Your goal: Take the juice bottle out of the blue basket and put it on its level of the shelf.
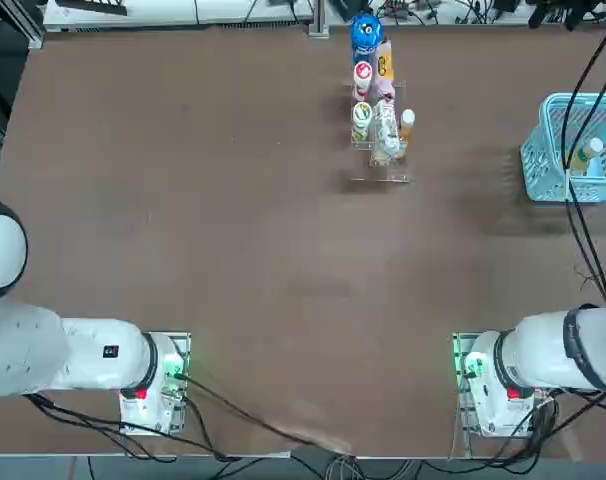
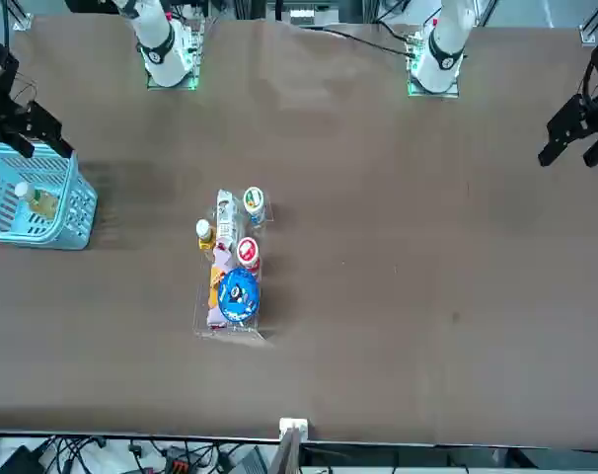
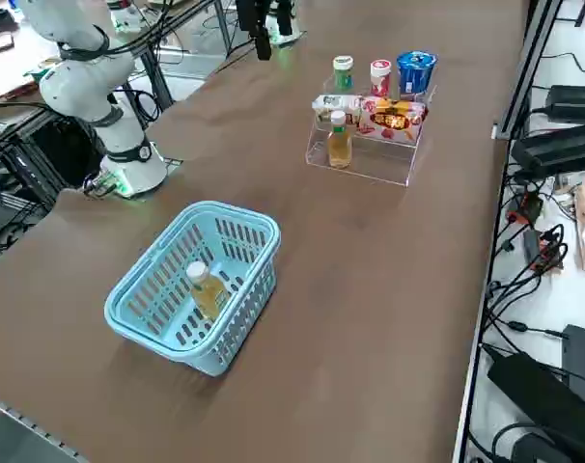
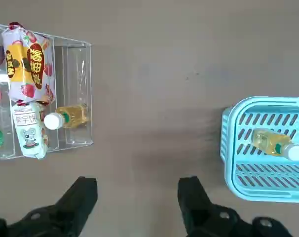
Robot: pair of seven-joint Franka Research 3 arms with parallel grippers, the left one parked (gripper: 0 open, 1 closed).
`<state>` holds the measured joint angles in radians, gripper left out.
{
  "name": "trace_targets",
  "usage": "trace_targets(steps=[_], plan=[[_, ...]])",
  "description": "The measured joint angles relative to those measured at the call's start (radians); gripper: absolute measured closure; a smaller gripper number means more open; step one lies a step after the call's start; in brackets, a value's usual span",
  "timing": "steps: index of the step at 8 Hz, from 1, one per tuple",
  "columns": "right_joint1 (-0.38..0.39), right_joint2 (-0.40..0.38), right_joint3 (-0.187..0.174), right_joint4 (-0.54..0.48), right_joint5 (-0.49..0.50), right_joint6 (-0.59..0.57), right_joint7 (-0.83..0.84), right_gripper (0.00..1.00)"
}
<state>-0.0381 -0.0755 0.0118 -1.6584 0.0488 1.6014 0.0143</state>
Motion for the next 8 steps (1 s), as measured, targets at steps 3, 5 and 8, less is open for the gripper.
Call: trace_targets(steps=[3, 5, 8], plan=[[-0.001, -0.005, -0.001, 0.0, 0.0, -0.022, 0.0, 0.0], [-0.026, -0.002, -0.004, -0.001, -0.002, -0.023, 0.0, 0.0], [-0.113, 0.039, -0.009, -0.013, -0.044, -0.026, -0.046, 0.0]])
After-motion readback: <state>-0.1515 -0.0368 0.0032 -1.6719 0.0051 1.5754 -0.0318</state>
